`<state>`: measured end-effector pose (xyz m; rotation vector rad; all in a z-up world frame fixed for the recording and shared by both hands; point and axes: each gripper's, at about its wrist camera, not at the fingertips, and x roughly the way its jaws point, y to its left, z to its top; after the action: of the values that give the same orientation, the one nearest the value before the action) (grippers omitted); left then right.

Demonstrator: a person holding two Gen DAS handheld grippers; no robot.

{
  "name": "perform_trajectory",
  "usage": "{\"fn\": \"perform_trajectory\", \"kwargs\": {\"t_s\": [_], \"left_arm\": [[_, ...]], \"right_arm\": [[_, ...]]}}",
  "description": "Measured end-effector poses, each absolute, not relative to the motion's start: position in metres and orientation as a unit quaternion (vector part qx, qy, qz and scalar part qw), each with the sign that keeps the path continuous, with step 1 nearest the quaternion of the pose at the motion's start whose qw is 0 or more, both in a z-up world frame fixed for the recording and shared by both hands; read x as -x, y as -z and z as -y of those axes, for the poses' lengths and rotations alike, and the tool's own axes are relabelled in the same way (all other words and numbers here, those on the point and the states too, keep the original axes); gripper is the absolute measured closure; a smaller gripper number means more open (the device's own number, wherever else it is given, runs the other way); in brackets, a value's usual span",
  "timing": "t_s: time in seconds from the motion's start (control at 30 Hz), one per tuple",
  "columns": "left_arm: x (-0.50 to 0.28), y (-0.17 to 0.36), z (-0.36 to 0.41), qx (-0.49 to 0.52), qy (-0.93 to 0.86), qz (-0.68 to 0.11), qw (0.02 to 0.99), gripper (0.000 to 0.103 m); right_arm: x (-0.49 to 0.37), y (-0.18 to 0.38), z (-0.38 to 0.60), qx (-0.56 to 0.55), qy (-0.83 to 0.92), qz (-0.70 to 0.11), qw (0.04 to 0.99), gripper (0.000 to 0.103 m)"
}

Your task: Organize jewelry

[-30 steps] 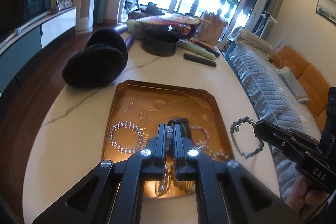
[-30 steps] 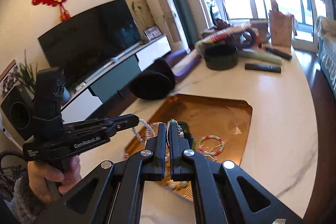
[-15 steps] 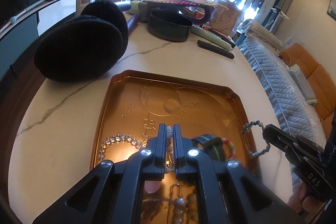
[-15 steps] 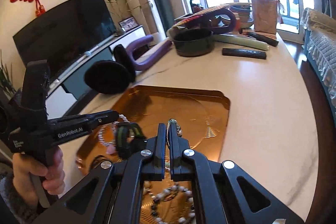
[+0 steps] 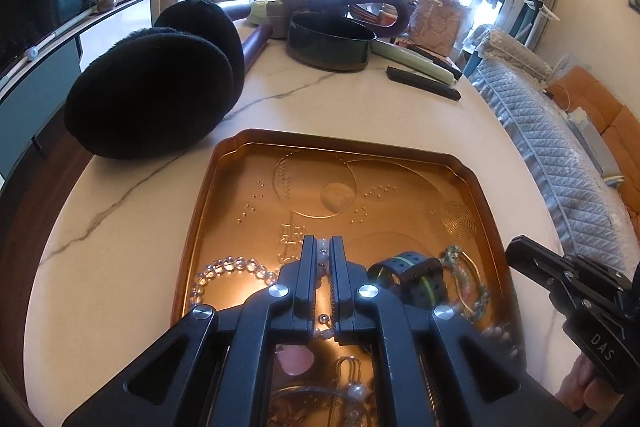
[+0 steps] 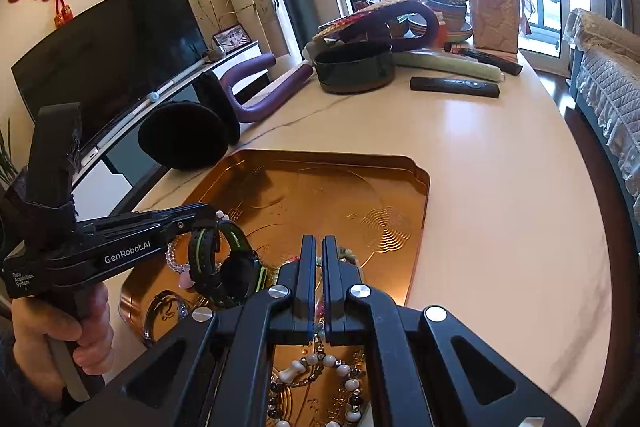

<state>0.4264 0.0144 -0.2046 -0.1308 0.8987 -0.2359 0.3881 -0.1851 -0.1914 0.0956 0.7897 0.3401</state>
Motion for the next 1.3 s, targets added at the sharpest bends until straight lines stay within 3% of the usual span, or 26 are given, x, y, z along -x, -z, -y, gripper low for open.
{"fn": "perform_trajectory", "kwargs": {"t_s": [0.1,0.13,0.17,0.2,0.23,0.27,0.53,0.7,1.07,1.3], "left_arm": [[-0.425,0.204,-0.014,0.058,0.108,-0.438,0.891,0.092],[-0.424,0.202,-0.015,0.056,0.1,-0.438,0.892,0.087],[-0.423,0.201,-0.016,0.055,0.091,-0.438,0.893,0.063],[-0.421,0.199,-0.017,0.054,0.083,-0.438,0.893,0.03],[-0.417,0.195,-0.019,0.055,0.074,-0.431,0.898,0.019],[-0.409,0.188,-0.022,0.057,0.065,-0.414,0.906,0.013],[-0.349,0.135,-0.026,0.068,0.068,-0.375,0.922,0.012],[-0.289,0.096,-0.018,0.056,0.007,-0.36,0.931,0.012],[-0.15,0.03,0.015,-0.007,-0.058,-0.308,0.95,0.005],[-0.118,0.026,0.029,-0.025,-0.01,-0.338,0.941,0.001]], "right_arm": [[-0.385,0.19,0.182,-0.035,-0.142,-0.382,0.913,0.097],[-0.385,0.19,0.183,-0.037,-0.137,-0.385,0.912,0.087],[-0.385,0.191,0.184,-0.042,-0.128,-0.39,0.911,0.056],[-0.384,0.19,0.187,-0.049,-0.121,-0.388,0.912,0.037],[-0.382,0.189,0.189,-0.053,-0.117,-0.383,0.915,0.017],[-0.38,0.187,0.191,-0.053,-0.109,-0.38,0.917,0.017],[-0.356,0.175,0.182,-0.029,-0.065,-0.415,0.907,0.017],[-0.298,0.137,0.163,-0.015,-0.084,-0.403,0.911,0.016],[-0.175,0.06,0.154,-0.015,-0.037,-0.35,0.936,0.0],[-0.128,0.058,0.172,-0.036,-0.007,-0.368,0.929,0.0]]}}
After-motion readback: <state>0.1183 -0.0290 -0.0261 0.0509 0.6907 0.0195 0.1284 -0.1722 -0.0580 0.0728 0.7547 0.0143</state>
